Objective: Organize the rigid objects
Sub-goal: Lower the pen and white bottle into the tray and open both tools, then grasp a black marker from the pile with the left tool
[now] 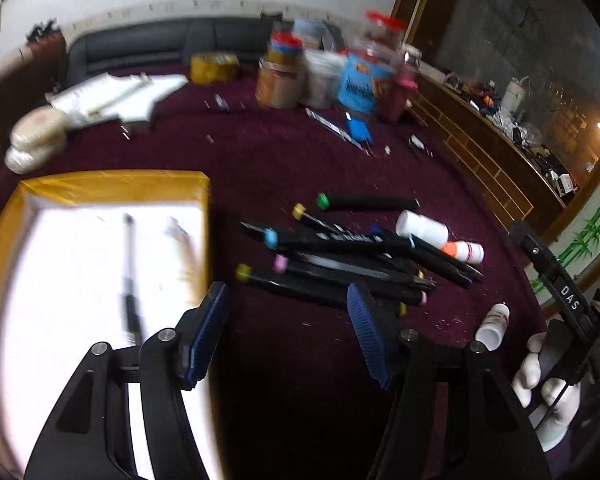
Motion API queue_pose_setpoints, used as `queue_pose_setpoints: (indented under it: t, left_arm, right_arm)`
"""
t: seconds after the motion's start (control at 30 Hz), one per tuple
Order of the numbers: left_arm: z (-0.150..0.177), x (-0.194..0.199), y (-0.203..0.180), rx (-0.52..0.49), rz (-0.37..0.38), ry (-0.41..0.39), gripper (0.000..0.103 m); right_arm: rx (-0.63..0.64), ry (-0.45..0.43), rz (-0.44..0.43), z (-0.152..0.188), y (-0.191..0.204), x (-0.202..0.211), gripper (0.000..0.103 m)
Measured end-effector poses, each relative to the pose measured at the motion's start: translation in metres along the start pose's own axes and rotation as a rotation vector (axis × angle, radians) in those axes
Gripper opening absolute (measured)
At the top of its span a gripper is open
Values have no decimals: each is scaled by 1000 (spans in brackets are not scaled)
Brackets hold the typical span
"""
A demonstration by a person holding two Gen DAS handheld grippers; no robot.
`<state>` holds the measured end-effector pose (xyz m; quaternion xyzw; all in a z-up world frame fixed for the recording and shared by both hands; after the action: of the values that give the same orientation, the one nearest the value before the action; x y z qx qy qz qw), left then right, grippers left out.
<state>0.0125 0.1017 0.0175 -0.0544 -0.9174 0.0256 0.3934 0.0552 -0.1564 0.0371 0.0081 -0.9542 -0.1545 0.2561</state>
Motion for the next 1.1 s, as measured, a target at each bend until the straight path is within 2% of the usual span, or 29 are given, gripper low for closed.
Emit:
queue_pose_setpoints:
  t: [0.17,0.3,0.43,0.47,0.57,0.63,0.67,0.73,0.8,0.87,1.0,1.1]
  left_arm:
    - [11,-34,-28,32,52,109,60]
    - [16,-55,-46,22,45,165,60]
    - [10,-69,-60,-24,7,165,60]
    - [8,-74,-63,-42,-11,164,61]
    - [-2,-86,-67,-119,-84,137,77]
    - [0,-95,-69,-178,-122,153,76]
    - [2,-96,-73,-200,-114,151,76]
    - [7,-94,-81,-257,-91,172,61]
    - [23,-91,-94,-330,-30,236,57]
    - [32,-84,-100,-320,34,258,57]
    - [46,-69,-102,-302,98,279,57]
    - [49,-56,-93,-191,123,284,57]
  right_arm:
    - [-84,3,-2,2,-34,-7,99]
    - [-125,52,-43,7,-38,-15,99]
    - [-92,72,-63,12,-30,-17,99]
    - [-86,76,-67,12,-29,-17,99]
    - [-96,84,-76,15,-30,-18,99]
    - [-114,96,-78,16,-33,-21,99]
    - [-131,108,-77,17,-35,-23,99]
    - [-152,124,-76,18,-38,-27,99]
    - [-169,138,-75,20,-41,-29,99]
    - [-177,143,-76,21,-43,-29,99]
    - [-180,155,-76,22,-44,-31,99]
    - [-184,162,-76,23,-44,-32,99]
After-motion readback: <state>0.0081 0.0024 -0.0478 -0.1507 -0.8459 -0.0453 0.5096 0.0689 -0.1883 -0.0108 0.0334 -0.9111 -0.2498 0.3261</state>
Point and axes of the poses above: each gripper's, at about its wrist camera, not at the fingertips, and x roughly against the way its jaws point, y to its left, z to its underside, the point moved 9 cm from there along -x, roughly the way its jaws point, and after that the axes turned 7 degrees about -x, right-handed, at the moved point
